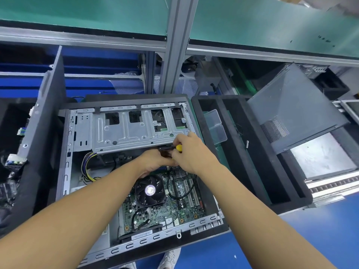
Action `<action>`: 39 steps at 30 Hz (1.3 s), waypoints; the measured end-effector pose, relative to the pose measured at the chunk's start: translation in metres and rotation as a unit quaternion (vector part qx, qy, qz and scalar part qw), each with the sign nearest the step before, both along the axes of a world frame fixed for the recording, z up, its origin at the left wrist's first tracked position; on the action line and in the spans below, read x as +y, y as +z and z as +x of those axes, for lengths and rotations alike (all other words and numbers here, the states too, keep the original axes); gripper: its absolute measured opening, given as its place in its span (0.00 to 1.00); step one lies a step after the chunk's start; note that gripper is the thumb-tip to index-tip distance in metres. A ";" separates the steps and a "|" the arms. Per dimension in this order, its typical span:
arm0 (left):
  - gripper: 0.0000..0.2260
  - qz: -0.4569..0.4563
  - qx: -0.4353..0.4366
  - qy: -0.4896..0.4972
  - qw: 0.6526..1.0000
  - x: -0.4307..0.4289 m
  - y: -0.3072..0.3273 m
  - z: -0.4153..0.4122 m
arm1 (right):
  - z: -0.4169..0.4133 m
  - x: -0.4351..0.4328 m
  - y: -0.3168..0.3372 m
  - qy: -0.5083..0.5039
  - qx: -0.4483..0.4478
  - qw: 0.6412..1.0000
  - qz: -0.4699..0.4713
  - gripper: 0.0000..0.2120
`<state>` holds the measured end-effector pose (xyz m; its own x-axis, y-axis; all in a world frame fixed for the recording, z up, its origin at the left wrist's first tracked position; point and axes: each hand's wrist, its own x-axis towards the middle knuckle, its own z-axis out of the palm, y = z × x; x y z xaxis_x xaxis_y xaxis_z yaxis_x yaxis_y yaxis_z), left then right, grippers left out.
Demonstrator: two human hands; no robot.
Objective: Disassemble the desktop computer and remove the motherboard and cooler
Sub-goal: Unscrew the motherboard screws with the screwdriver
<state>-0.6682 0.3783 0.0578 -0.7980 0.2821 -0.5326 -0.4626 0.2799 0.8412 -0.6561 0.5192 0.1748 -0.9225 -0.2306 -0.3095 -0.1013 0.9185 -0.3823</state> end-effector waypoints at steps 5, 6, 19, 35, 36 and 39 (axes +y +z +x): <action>0.07 0.027 0.012 -0.027 0.999 0.000 0.006 0.004 | 0.001 -0.003 -0.002 -0.047 0.021 0.997 0.057 0.17; 0.07 0.032 0.005 -0.028 0.999 0.000 0.006 0.004 | 0.001 -0.003 -0.002 -0.042 0.020 0.997 0.062 0.16; 0.12 0.003 0.004 -0.025 1.000 -0.001 0.010 0.004 | 0.003 -0.004 -0.004 -0.066 0.014 0.996 0.058 0.23; 0.10 -0.062 -0.017 -0.024 0.998 0.001 0.007 0.000 | 0.003 -0.006 -0.006 -0.047 0.004 0.998 0.049 0.17; 0.10 -0.054 -0.015 -0.038 0.998 0.000 0.010 0.000 | 0.003 -0.006 -0.006 -0.037 0.004 0.998 0.048 0.14; 0.18 -0.048 0.002 -0.041 0.998 -0.002 0.010 0.001 | 0.000 -0.004 -0.004 -0.010 -0.001 0.999 0.046 0.08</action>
<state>-0.6675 0.3761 0.0682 -0.7763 0.2939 -0.5576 -0.4319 0.3964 0.8102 -0.6559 0.5154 0.1704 -0.9261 -0.1828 -0.3302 -0.0825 0.9517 -0.2957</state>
